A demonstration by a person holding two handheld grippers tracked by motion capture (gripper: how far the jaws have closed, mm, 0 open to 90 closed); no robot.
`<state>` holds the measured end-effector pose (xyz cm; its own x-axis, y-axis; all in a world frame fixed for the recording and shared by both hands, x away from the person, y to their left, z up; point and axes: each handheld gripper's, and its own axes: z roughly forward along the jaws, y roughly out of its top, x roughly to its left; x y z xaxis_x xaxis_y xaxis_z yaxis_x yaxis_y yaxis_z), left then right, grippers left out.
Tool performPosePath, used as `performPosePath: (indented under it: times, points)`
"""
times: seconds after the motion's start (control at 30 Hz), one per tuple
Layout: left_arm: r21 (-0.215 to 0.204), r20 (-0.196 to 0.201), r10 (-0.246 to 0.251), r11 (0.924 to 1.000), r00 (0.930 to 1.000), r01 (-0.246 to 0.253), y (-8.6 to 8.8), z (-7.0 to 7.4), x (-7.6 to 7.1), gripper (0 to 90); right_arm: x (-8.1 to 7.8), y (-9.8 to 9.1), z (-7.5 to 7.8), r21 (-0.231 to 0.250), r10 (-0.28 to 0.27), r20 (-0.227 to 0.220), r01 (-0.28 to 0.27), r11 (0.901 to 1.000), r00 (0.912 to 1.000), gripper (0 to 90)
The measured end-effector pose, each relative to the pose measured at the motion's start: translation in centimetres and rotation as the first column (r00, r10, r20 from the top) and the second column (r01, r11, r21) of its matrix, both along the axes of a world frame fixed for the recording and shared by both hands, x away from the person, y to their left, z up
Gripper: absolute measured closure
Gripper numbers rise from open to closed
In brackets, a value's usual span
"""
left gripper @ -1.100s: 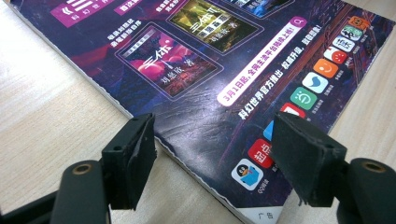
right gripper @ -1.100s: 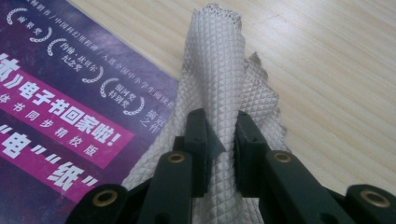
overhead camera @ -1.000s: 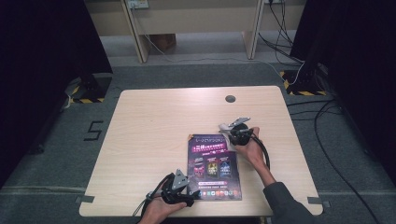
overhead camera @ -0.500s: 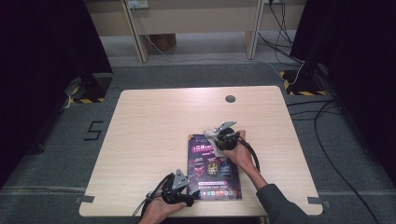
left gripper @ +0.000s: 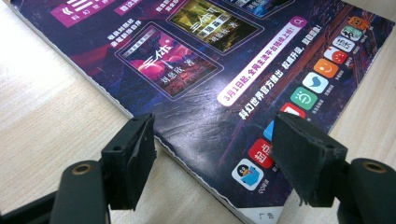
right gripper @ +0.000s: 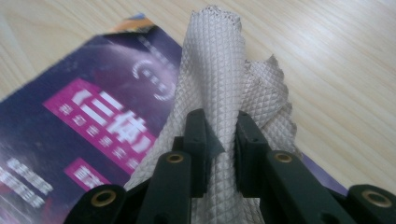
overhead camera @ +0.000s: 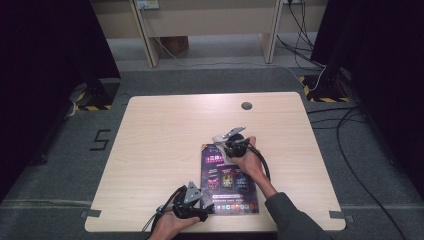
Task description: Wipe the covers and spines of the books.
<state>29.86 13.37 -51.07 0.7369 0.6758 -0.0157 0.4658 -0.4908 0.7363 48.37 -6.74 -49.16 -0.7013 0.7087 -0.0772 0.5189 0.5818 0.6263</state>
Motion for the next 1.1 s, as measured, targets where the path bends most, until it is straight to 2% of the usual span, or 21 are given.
performPosePath:
  times: [0.23, 0.37, 0.5, 0.6, 0.9, 0.97, 1.1]
  points:
    - [-0.007, 0.0, 0.003, 1.0, 1.0, -0.003, 0.0, 0.0, 0.0, 29.9, -0.2, 2.3, -0.1, 0.01, 0.047, -0.005, -0.047, 0.9988, 0.9989, 78.2]
    - [-0.001, -0.001, 0.0, 1.0, 1.0, 0.0, 0.0, 0.0, 0.0, 29.9, -0.1, 2.5, 0.0, 0.006, 0.052, -0.006, -0.052, 0.9986, 0.9986, 78.1]
    - [-0.004, 0.002, 0.001, 1.0, 1.0, -0.001, 0.0, 0.0, 0.0, 29.9, 0.2, 2.4, -0.1, 0.02, 0.029, -0.009, -0.029, 0.9994, 0.9995, 77.9]
    - [-0.005, -0.003, 0.001, 1.0, 1.0, -0.001, 0.0, 0.0, 0.0, 29.9, 0.4, 2.8, -0.1, 0.005, 0.032, 0.002, -0.032, 0.9995, 0.9995, 78.2]
    - [-0.001, -0.002, -0.001, 1.0, 1.0, 0.001, 0.0, 0.0, 0.0, 30.0, 0.1, 5.1, -0.1, 0.015, 0.084, -0.001, -0.084, 0.9964, 0.9965, 78.2]
    - [-0.006, -0.004, 0.0, 1.0, 1.0, 0.0, 0.0, 0.0, 0.0, 30.0, -0.1, 5.4, -0.2, 0.02, 0.105, 0.0, -0.104, 0.9943, 0.9945, 78.2]
    - [-0.002, -0.003, -0.001, 1.0, 1.0, 0.001, 0.0, 0.0, 0.0, 30.0, -0.3, 5.6, -0.2, 0.02, 0.112, -0.001, -0.112, 0.9935, 0.9937, 78.1]
